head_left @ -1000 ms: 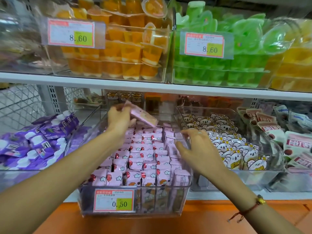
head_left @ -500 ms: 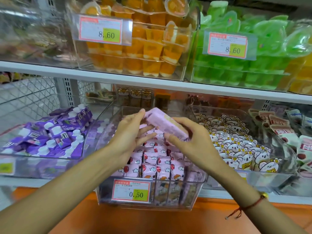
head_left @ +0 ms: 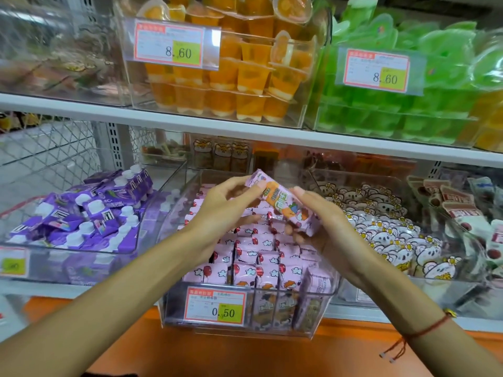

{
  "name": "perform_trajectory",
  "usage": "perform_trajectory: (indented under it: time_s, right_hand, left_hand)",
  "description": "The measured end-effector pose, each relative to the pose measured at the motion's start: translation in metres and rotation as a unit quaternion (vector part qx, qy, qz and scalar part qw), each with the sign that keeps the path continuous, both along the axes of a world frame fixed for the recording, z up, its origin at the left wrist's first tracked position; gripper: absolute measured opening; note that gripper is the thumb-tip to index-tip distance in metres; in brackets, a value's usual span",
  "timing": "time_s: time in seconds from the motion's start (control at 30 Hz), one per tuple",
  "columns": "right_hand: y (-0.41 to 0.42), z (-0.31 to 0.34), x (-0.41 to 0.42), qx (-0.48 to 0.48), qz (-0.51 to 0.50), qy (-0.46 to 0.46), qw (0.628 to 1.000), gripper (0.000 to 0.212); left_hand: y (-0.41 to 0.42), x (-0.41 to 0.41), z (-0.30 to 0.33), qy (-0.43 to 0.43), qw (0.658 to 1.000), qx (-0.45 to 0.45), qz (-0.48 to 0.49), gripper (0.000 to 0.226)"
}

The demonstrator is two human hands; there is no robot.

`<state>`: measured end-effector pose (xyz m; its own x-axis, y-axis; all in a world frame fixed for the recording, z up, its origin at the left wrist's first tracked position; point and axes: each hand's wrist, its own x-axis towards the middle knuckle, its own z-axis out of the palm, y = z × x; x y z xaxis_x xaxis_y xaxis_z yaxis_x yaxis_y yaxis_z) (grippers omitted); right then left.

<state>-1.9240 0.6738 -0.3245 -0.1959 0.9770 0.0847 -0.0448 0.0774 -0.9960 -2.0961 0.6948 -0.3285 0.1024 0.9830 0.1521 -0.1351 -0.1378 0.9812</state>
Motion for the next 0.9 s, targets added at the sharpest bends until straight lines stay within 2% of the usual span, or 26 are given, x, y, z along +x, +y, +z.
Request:
perform_trajectory:
  time_s: [0.07,0.13,0.23,0.3,0.43,0.53,0.6,0.67,0.73,0.83,0.9]
  right_hand:
    - [-0.001,0.001,0.002,0.034,-0.059,0.027,0.997,0.053]
    - [0.000,0.003,0.004,0.075,-0.119,0.038,0.989,0.045]
    - [0.005,0.005,0.012,0.126,-0.217,0.038,0.967,0.026]
    - [0.012,0.004,0.021,0.120,-0.257,0.056,0.957,0.021]
    - [0.033,-0.003,0.034,0.071,-0.267,0.064,0.959,0.021]
    - [0.053,-0.005,0.040,0.065,-0.277,0.004,0.959,0.007]
    - [0.067,-0.004,0.042,0.054,-0.278,-0.039,0.958,0.011]
    - [0.077,-0.002,0.043,0.067,-0.283,-0.099,0.952,0.014]
    - [0.085,-0.001,0.043,0.114,-0.281,-0.185,0.935,0.005]
    - [0.093,0.000,0.038,0.137,-0.224,-0.290,0.920,0.003]
    - [0.102,0.003,0.036,0.145,-0.183,-0.352,0.906,0.022]
  left_hand:
    - [0.001,0.002,-0.003,0.010,0.999,0.022,0.021,0.031]
    - [0.003,0.004,-0.005,0.048,0.997,0.052,0.029,0.028]
    - [0.014,0.002,-0.006,0.159,0.982,0.100,0.031,0.025]
    - [0.032,0.001,-0.008,0.253,0.958,0.131,0.035,0.031]
    - [0.072,0.012,-0.012,0.433,0.891,0.136,0.013,0.036]
    - [0.102,0.026,-0.015,0.559,0.816,0.147,-0.026,0.037]
    - [0.118,0.032,-0.019,0.630,0.758,0.160,-0.051,0.039]
    - [0.126,0.034,-0.023,0.665,0.720,0.188,-0.065,0.039]
    - [0.129,0.032,-0.028,0.659,0.718,0.215,-0.069,0.037]
    - [0.127,0.022,-0.033,0.626,0.744,0.221,-0.082,0.033]
    - [0.124,0.015,-0.034,0.618,0.749,0.218,-0.099,0.032]
